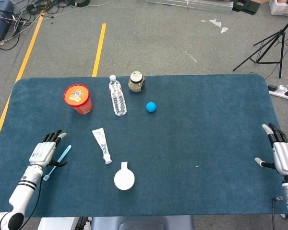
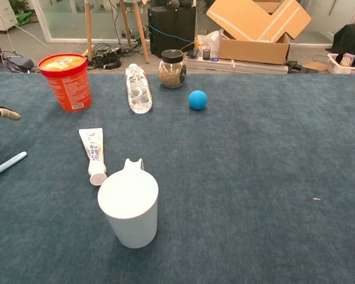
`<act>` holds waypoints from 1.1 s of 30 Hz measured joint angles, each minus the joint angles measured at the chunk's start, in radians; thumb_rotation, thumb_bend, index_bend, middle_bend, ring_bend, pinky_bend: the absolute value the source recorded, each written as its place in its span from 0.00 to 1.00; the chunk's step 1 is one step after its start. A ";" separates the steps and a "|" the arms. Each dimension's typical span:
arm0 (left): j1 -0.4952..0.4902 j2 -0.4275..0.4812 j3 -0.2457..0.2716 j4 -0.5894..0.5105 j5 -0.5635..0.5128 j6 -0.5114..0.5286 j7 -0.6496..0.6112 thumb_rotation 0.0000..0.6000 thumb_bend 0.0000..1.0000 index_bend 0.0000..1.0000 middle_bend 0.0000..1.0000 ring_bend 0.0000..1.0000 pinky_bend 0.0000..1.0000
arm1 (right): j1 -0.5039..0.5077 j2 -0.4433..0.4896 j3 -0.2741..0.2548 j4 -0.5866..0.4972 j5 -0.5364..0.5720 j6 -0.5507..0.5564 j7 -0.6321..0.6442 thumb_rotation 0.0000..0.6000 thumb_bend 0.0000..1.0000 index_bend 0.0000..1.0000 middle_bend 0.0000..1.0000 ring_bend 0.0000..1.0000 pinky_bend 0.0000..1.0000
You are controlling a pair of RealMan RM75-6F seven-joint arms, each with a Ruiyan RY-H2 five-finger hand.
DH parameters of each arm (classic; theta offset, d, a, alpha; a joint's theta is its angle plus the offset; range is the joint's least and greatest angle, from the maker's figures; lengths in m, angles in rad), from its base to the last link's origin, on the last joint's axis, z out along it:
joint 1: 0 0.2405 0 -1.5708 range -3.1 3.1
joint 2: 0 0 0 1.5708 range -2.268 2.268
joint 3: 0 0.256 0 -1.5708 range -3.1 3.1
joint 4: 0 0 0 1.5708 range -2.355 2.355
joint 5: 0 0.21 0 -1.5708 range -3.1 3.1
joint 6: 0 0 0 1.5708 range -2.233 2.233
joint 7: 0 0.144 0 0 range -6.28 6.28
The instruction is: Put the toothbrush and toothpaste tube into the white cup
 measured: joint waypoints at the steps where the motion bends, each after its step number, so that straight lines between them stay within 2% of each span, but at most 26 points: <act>1: -0.004 -0.003 -0.001 0.006 -0.003 -0.005 -0.002 1.00 0.04 0.03 0.00 0.00 0.00 | 0.001 0.000 0.000 0.001 0.001 -0.001 0.000 1.00 0.00 0.12 0.09 0.15 0.57; 17: -0.062 -0.057 0.003 0.103 -0.049 -0.080 -0.013 1.00 0.04 0.03 0.00 0.00 0.00 | 0.006 0.000 0.005 0.008 0.021 -0.012 0.002 1.00 0.00 0.12 0.09 0.15 0.57; 33: -0.068 -0.074 0.026 0.152 -0.078 -0.098 -0.013 1.00 0.04 0.03 0.00 0.00 0.00 | 0.010 -0.003 0.004 0.011 0.026 -0.018 -0.003 1.00 0.00 0.12 0.09 0.15 0.57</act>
